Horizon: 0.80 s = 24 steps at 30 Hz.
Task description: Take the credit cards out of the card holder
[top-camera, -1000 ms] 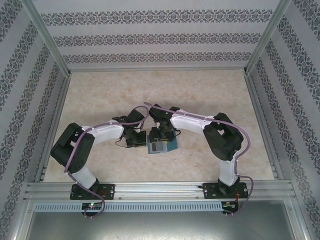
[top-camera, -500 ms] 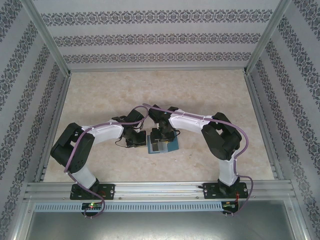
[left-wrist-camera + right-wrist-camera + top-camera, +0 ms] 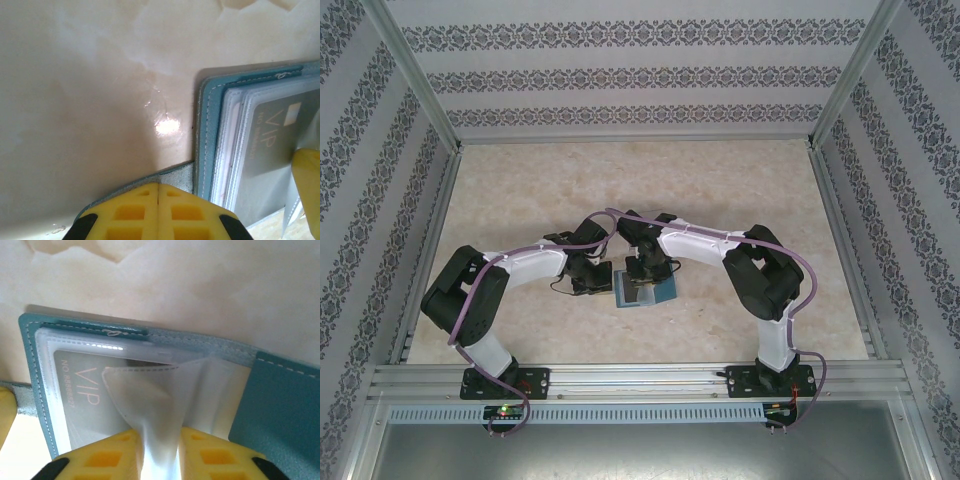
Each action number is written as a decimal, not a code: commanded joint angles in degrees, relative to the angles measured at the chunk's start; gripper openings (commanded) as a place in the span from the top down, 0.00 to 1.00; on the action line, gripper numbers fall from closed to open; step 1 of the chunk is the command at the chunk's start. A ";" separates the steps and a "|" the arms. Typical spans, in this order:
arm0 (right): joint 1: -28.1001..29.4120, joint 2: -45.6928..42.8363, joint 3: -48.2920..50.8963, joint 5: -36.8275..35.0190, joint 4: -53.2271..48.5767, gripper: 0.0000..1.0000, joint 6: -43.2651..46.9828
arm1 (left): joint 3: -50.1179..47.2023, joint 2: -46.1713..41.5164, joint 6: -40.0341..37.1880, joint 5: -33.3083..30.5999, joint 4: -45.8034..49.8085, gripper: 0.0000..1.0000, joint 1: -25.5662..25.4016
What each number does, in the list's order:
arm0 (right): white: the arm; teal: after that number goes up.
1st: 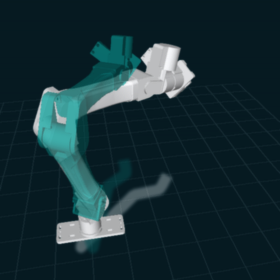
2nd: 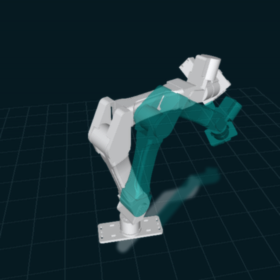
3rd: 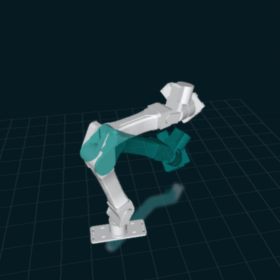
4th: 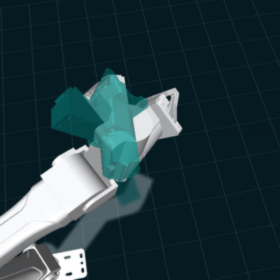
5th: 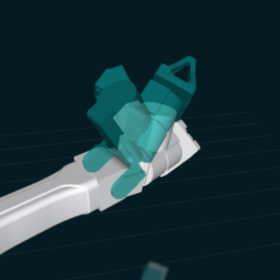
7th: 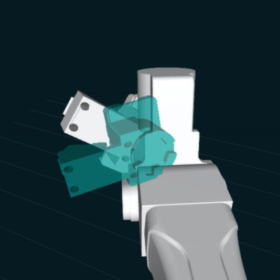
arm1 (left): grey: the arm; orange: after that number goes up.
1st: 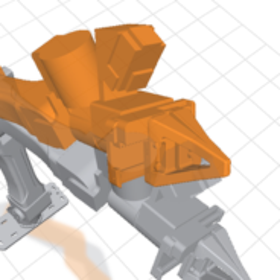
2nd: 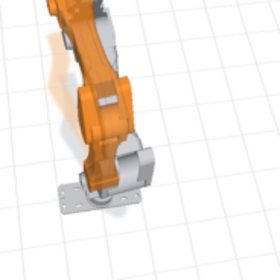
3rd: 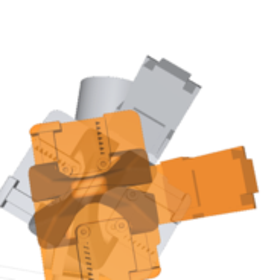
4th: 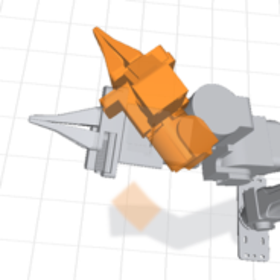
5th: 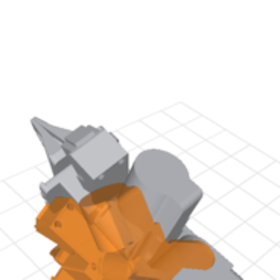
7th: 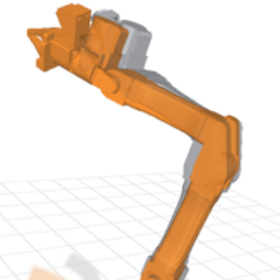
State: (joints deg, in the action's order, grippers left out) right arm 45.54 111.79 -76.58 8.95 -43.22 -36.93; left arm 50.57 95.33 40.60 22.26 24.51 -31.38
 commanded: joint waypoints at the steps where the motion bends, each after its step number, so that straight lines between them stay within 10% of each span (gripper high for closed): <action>1: 0.38 -2.02 -0.59 -1.44 -1.72 0.80 0.44 | -0.25 0.82 -1.05 -1.16 0.84 0.99 0.61; 12: 0.06 -5.31 -0.42 -0.96 -2.68 0.97 0.88 | 0.76 1.22 -1.65 -1.56 1.90 1.00 0.70; 24: -2.38 -8.86 1.76 -0.85 -4.31 0.83 1.90 | 0.89 1.16 -2.29 -2.03 2.97 0.99 1.29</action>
State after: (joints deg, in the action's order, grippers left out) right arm 43.97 104.66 -75.64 9.23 -44.86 -35.81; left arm 50.89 95.55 39.59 22.22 24.91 -31.05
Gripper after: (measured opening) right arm 0.164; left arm 0.047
